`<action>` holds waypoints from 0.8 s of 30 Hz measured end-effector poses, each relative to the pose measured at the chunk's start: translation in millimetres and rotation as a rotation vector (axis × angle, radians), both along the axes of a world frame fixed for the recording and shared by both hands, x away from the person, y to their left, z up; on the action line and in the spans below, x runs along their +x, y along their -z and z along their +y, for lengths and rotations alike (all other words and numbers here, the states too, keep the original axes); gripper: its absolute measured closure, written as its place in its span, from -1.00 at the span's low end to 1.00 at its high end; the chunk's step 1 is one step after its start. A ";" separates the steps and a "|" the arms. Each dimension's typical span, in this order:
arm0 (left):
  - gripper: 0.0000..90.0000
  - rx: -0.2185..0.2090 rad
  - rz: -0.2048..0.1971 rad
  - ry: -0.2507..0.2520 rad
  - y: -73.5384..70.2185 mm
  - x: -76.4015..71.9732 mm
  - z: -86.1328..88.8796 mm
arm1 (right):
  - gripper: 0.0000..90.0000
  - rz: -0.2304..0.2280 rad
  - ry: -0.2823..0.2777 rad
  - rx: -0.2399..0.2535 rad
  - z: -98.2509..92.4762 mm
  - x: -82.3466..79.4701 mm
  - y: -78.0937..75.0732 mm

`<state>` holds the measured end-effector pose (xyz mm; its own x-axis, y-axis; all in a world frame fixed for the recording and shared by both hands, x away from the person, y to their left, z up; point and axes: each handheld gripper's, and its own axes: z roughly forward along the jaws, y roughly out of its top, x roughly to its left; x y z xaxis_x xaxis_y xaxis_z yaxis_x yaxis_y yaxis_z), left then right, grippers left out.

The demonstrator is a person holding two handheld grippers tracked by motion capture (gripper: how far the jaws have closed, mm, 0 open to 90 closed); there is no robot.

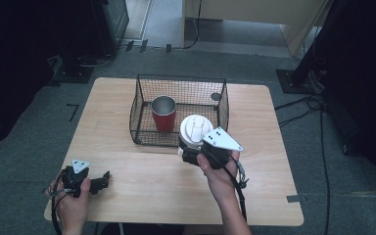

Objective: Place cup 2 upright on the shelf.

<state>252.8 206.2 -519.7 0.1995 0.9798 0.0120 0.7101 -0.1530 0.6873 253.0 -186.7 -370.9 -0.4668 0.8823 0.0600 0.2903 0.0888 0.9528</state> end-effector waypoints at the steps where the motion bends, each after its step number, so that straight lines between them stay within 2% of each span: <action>1: -1.00 0.000 0.000 0.000 0.0 0.0 0.0 | -0.64 -0.006 0.003 0.000 -0.5 0.5 -1.3; 14: -1.00 0.000 0.000 0.000 0.0 0.0 0.0 | -0.64 -0.052 0.033 0.012 -4.7 9.2 -17.1; 24: -1.00 0.000 0.000 0.000 0.0 0.0 0.0 | -0.64 -0.086 0.055 0.008 -7.5 22.5 -31.2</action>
<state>252.8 206.2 -519.7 0.1995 0.9798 0.0119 0.7101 -0.1529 0.6873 275.5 -194.2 -339.7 -0.4215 0.9063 0.0290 0.2111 0.0669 0.9752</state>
